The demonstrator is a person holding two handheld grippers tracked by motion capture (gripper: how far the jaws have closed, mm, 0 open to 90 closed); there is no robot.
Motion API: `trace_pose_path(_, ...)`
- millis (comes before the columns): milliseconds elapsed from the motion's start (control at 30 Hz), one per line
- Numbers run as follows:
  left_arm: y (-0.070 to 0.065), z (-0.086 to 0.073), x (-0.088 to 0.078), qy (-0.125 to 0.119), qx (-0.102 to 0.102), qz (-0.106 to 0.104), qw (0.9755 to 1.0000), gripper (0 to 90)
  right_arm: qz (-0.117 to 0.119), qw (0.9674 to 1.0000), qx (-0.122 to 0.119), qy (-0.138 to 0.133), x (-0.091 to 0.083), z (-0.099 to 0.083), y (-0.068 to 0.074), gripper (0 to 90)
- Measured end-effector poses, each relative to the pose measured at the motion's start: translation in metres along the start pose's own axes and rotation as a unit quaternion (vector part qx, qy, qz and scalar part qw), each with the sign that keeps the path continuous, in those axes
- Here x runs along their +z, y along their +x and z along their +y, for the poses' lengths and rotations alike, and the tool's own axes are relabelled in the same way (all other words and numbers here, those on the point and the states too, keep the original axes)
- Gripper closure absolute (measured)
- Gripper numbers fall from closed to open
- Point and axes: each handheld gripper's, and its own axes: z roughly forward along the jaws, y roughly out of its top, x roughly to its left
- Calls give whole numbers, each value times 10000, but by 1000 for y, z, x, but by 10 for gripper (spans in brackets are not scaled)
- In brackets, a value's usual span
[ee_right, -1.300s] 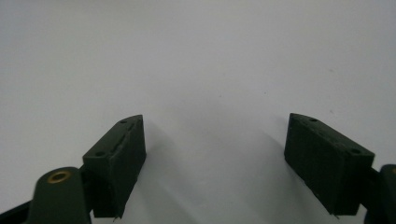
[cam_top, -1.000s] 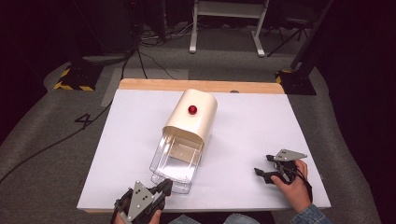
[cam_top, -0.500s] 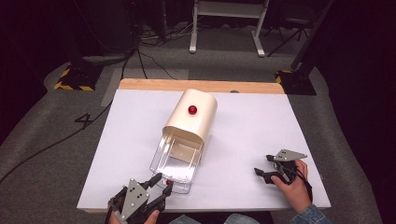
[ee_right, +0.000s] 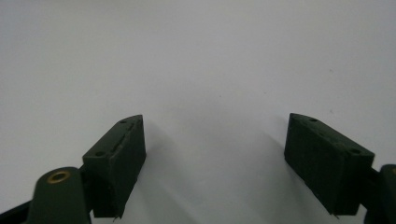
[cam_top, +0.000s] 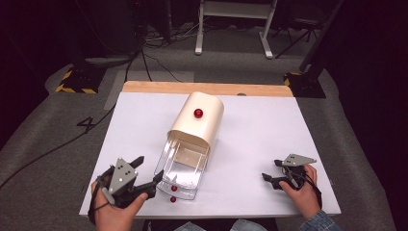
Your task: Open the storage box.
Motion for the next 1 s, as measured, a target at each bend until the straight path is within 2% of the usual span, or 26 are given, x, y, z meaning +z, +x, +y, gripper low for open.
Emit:
trace_pose_path(133,27,-3,3,91,-93,38,9999,190,1,10000,2,0,0,0,0,209)
trace_pose_path(233,44,-11,6,343,-42,61,9994,190,3,10000,1,2,0,0,0,209)
trace_pose_path(333,55,-23,9,577,39,156,9982,167,6,10000,4,5,0,0,0,209)
trace_pose_path(400,62,-30,11,756,28,91,9971,162,5,10000,3,6,0,0,0,209)
trace_pose_path(467,68,-35,12,902,0,68,9959,160,3,10000,-1,8,0,0,0,209)
trace_pose_path(533,73,-40,15,1096,133,50,9939,163,5,10000,2,9,0,0,0,209)
trace_pose_path(600,78,-47,18,1263,177,38,9918,163,0,10000,1,10,0,0,0,209)
trace_pose_path(733,86,-62,25,1514,53,37,9884,164,1,10000,0,10,0,0,0,209)
trace_pose_path(800,90,-68,28,1604,25,53,9870,163,2,10000,-1,10,0,0,0,209)
trace_pose_path(933,96,-79,33,1627,33,133,9866,164,5,10000,4,10,0,0,0,209)
trace_pose_path(1000,99,-86,34,1701,13,125,9853,166,5,10000,3,10,0,0,-1,209)
